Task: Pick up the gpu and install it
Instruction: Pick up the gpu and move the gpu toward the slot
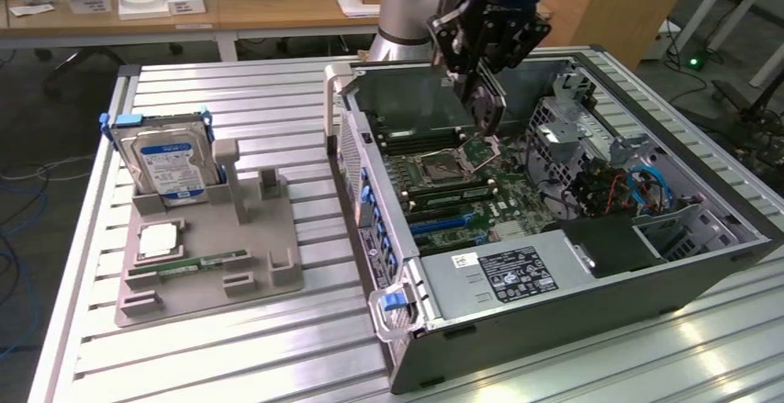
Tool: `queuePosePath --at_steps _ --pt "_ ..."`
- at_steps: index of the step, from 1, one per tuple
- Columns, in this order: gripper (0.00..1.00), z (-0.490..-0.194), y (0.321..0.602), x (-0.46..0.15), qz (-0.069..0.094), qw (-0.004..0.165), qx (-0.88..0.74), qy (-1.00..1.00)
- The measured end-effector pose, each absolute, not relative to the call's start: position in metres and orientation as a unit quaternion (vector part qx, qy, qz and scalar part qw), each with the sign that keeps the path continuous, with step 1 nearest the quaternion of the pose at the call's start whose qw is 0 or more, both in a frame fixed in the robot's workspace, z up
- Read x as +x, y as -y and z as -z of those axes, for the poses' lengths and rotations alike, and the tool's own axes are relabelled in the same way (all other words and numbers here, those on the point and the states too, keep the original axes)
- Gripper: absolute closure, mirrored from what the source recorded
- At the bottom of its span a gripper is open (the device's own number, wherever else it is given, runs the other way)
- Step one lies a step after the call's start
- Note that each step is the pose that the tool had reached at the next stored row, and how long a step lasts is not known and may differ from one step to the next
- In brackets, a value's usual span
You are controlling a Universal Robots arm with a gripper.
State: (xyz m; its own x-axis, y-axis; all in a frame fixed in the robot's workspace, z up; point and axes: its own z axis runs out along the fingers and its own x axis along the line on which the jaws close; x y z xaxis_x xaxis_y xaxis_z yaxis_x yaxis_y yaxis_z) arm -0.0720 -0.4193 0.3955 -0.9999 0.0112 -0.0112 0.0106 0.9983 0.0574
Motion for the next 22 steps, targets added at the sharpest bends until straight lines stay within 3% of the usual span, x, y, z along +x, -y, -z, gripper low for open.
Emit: queuePosePath --at_steps 22 --pt "0.72 -0.394 0.419 -0.042 -0.029 0.006 0.006 -1.0"
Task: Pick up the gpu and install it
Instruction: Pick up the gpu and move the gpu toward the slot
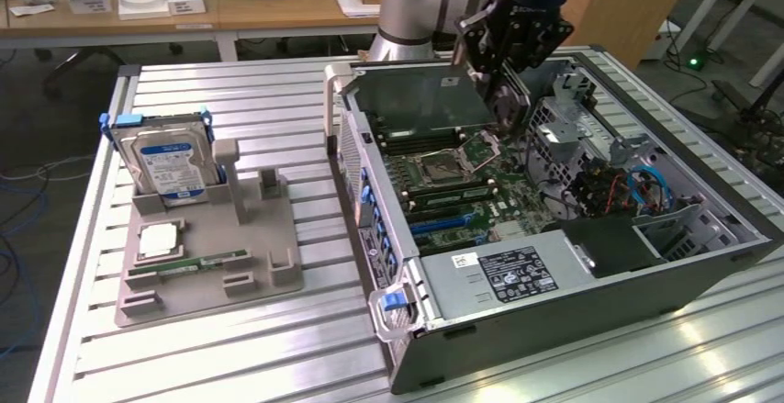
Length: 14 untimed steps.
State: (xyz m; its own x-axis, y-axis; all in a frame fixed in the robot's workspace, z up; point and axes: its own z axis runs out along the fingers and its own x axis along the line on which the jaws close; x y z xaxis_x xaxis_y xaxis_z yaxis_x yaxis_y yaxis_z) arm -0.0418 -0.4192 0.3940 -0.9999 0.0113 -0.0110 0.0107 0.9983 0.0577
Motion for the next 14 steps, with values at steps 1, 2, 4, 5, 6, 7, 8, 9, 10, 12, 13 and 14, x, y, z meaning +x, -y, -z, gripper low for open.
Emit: queuePosePath --at_steps 1,2,4,5,6,7,8,9,10,12,13,14 --pt "0.72 -0.394 0.419 -0.041 -0.029 0.006 0.006 -1.0" --pt "0.72 -0.394 0.419 -0.039 -0.029 0.006 0.006 -1.0" --pt "0.72 -0.394 0.419 -0.037 -0.029 0.006 0.006 -1.0" --pt "0.72 -0.394 0.419 -0.036 -0.029 0.006 0.006 -1.0" --pt "0.72 -0.394 0.419 -0.034 -0.029 0.006 0.005 -1.0" --pt "0.72 -0.394 0.419 -0.032 -0.029 0.006 0.005 -1.0" --pt "0.72 -0.394 0.419 -0.031 -0.029 0.006 0.005 -1.0" --pt "0.72 -0.393 0.419 -0.029 -0.029 0.006 0.005 -1.0" --pt "0.72 -0.393 0.419 -0.027 -0.029 0.006 0.005 -1.0" --pt "0.72 -0.393 0.419 -0.025 -0.029 0.006 0.005 -1.0" --pt "0.72 -0.393 0.419 -0.025 -0.029 0.006 0.005 -1.0" --pt "0.72 -0.393 0.419 -0.025 -0.029 0.006 0.006 -1.0"
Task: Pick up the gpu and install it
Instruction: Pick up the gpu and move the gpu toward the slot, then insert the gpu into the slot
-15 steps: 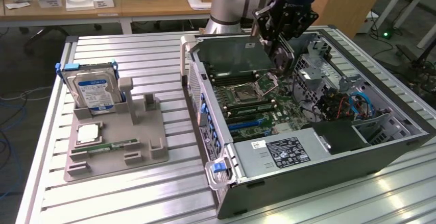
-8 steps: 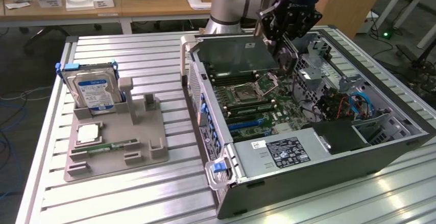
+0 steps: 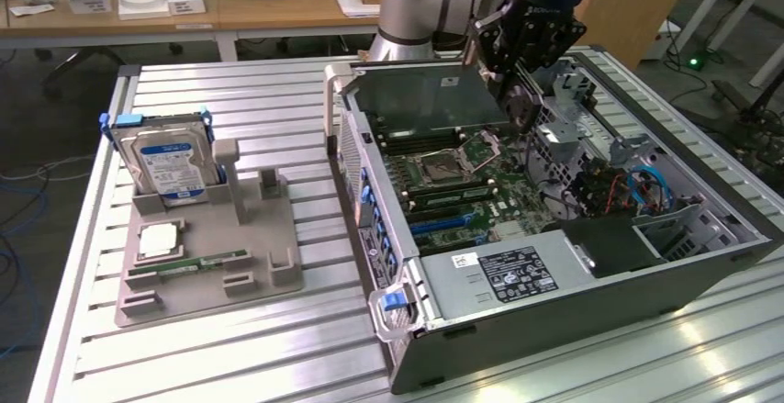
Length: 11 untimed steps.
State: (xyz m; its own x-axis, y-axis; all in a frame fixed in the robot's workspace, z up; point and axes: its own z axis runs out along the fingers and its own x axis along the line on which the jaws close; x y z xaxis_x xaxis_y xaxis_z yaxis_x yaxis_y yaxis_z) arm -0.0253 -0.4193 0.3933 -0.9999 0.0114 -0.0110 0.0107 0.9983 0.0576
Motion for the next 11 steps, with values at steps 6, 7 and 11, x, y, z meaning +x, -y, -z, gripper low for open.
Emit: queuePosePath --at_steps 6,7,11 --pt "0.72 -0.3932 0.4192 -0.0253 -0.029 0.006 0.006 -1.0" --pt "0.72 -0.3932 0.4192 -0.0253 -0.029 0.006 0.006 -1.0" --pt "0.72 -0.3932 0.4192 -0.0253 -0.029 0.006 0.005 -1.0"
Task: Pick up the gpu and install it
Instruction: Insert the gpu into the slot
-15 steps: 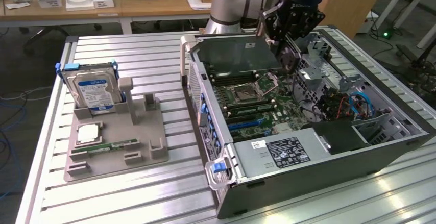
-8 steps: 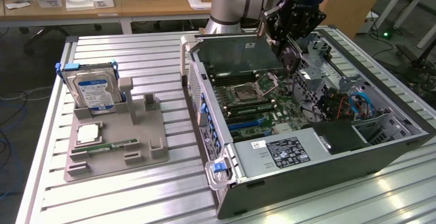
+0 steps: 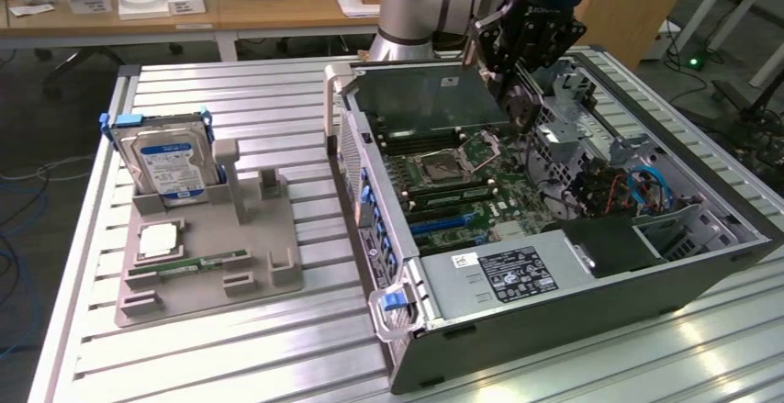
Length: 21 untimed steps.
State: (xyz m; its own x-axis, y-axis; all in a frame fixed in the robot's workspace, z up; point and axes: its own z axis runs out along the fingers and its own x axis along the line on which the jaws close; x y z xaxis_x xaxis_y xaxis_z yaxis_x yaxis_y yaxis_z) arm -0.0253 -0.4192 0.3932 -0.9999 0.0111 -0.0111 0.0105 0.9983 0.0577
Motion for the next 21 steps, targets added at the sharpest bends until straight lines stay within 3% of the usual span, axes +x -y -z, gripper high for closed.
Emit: queuePosePath --at_steps 21 --pt "0.72 -0.3932 0.4197 -0.0265 -0.029 0.003 -0.079 -0.996"
